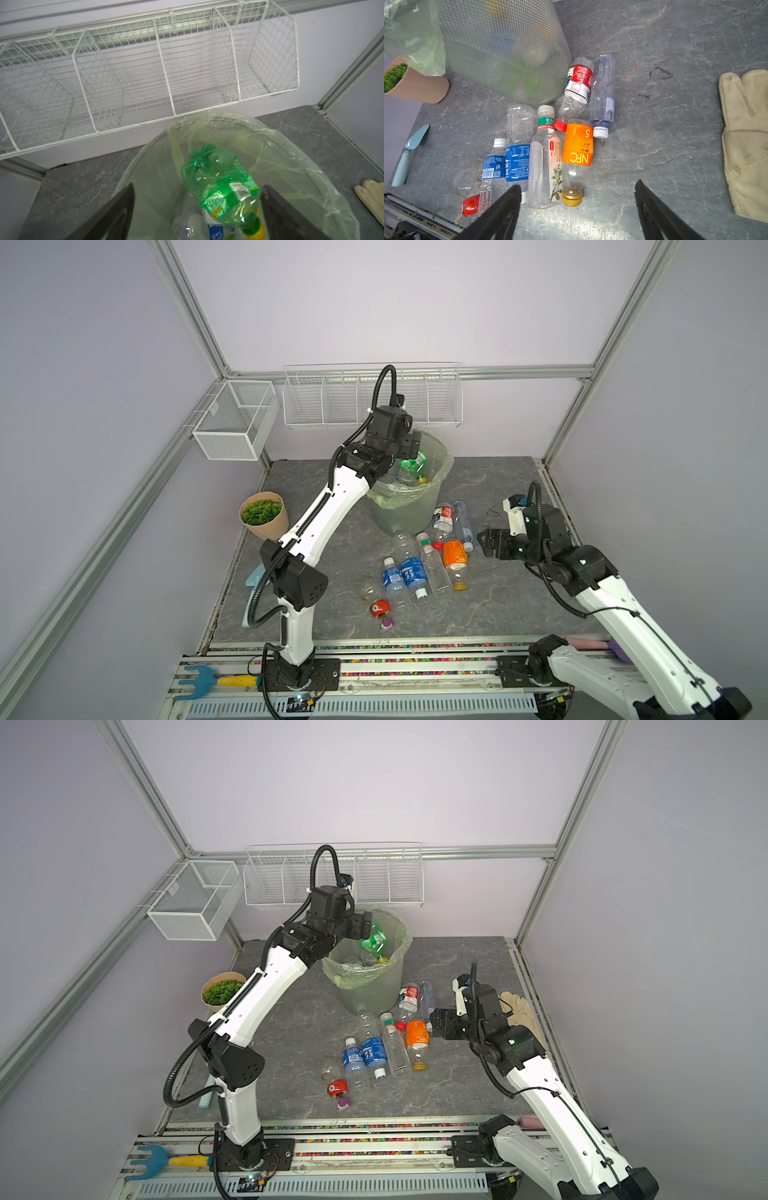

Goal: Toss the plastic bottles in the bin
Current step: 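Open the left gripper to drop the green bottle into the bin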

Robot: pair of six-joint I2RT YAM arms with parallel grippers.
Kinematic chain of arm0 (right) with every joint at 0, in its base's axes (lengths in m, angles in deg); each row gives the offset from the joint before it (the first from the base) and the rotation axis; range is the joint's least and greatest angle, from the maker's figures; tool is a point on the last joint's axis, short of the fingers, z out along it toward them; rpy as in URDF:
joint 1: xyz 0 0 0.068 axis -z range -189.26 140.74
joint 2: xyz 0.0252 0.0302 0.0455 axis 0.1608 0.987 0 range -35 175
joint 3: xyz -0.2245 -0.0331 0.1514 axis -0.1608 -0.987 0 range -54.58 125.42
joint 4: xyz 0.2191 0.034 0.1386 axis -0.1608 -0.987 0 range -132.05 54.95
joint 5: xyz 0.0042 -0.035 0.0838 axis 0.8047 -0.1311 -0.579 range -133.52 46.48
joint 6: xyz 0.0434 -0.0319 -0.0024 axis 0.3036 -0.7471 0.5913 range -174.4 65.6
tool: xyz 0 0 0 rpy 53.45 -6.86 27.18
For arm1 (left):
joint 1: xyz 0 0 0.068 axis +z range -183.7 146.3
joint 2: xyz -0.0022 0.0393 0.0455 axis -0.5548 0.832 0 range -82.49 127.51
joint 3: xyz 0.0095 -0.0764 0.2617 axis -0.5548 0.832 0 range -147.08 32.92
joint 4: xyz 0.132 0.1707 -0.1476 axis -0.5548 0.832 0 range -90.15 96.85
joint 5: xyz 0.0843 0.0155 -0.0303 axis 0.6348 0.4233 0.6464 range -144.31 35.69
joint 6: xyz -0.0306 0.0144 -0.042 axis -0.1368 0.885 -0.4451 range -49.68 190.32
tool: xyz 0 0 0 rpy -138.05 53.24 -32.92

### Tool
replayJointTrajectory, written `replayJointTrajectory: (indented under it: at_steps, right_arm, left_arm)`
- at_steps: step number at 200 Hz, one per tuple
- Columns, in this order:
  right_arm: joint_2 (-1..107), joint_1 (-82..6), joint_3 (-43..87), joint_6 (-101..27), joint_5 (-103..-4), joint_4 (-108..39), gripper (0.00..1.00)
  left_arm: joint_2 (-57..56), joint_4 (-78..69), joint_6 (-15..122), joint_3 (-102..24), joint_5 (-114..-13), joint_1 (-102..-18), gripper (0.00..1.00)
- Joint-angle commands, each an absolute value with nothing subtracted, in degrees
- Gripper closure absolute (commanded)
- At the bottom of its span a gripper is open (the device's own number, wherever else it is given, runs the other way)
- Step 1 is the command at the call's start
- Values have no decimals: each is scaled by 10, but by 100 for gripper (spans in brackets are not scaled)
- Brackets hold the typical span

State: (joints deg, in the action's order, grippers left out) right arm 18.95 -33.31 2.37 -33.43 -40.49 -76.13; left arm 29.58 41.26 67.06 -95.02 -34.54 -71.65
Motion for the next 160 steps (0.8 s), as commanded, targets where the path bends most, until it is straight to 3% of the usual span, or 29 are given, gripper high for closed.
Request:
replayJointTrajectory:
  at_steps: [1, 31, 160]
  right_arm:
    - [175, -329, 13, -337, -397, -771, 12]
    - [177, -328, 8, -334, -403, -769, 12]
    - [199, -328, 6, -343, -436, -776, 11]
  left_arm:
    - [237, 438, 692, -943, -326, -741, 1]
    - [162, 358, 688, -842, -347, -746, 1]
    - [38, 301, 634, -673, -355, -734, 1]
